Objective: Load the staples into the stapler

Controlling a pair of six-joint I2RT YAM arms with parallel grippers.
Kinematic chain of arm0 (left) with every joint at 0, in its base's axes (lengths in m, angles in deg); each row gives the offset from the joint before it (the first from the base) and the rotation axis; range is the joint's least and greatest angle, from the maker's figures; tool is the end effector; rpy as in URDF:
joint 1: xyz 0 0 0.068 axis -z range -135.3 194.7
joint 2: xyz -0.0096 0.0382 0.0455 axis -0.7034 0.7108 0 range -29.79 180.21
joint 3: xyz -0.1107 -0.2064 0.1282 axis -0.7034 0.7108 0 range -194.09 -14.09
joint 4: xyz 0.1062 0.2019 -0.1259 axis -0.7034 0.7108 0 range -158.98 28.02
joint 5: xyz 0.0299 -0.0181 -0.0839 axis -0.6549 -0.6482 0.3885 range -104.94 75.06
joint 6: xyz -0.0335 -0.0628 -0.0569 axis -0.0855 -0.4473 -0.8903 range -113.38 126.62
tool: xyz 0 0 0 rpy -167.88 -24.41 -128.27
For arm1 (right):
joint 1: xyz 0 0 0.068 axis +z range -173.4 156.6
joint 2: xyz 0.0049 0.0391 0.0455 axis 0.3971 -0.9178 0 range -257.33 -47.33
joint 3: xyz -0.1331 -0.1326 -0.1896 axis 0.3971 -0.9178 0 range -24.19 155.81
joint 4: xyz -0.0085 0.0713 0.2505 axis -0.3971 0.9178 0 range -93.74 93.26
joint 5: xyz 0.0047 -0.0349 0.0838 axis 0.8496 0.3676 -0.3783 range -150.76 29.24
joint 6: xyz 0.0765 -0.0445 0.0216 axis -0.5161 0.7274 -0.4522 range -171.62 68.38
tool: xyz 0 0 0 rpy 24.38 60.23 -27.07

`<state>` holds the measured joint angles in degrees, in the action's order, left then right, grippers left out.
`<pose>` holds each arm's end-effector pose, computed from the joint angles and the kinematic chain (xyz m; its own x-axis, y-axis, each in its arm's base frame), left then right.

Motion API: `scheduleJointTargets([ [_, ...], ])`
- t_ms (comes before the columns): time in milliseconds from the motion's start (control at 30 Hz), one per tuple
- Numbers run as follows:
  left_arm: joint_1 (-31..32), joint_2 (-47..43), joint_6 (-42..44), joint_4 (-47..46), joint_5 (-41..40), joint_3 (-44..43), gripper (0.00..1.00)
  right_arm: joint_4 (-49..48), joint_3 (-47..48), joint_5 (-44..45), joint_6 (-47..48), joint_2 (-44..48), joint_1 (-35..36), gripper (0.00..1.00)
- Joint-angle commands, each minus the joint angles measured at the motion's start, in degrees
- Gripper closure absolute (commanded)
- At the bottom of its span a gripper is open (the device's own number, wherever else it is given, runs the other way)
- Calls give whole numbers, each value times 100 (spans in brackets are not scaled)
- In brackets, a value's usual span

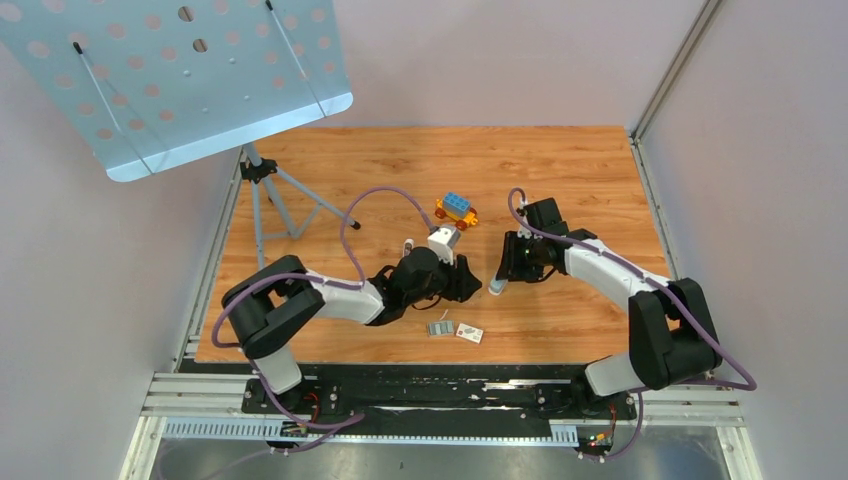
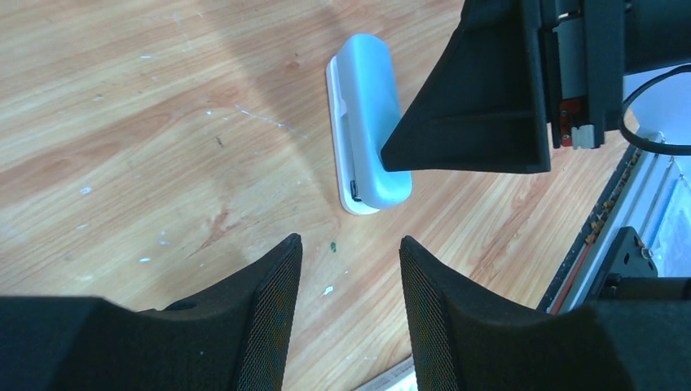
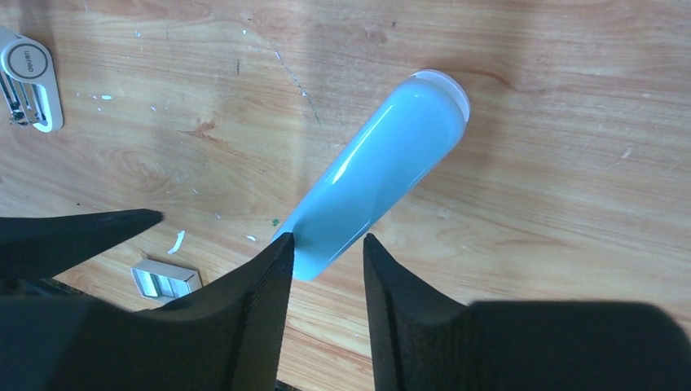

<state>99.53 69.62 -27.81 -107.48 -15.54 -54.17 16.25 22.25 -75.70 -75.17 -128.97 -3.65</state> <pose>0.2217 -0.3132 0.1333 -0.6279 -0.0905 -0.7730 0.5537 0.6460 -0.5254 0.2789 0.1225 0.1515 -0.8943 0.0892 -0.4386 -0.1174 0.8989 0.4222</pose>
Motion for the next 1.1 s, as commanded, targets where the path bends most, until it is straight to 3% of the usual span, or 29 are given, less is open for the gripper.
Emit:
scheduleJointTargets([
  [0,-34,-679,226,590,-448,188,49,564,-13,357,173,40,55,58],
  [200,-40,-1651,256,1938,-1038,412,49,912,253,250,240,571,79,44],
  [433,-66,-2537,69,3118,-990,693,48,965,203,440,-19,1028,661,45],
  [733,-233,-3108,-599,2954,-139,1486,51,457,-218,1035,-541,1278,1970,51],
  [1067,-350,-2964,-850,2588,205,1873,59,256,151,1817,-1445,504,3277,58],
])
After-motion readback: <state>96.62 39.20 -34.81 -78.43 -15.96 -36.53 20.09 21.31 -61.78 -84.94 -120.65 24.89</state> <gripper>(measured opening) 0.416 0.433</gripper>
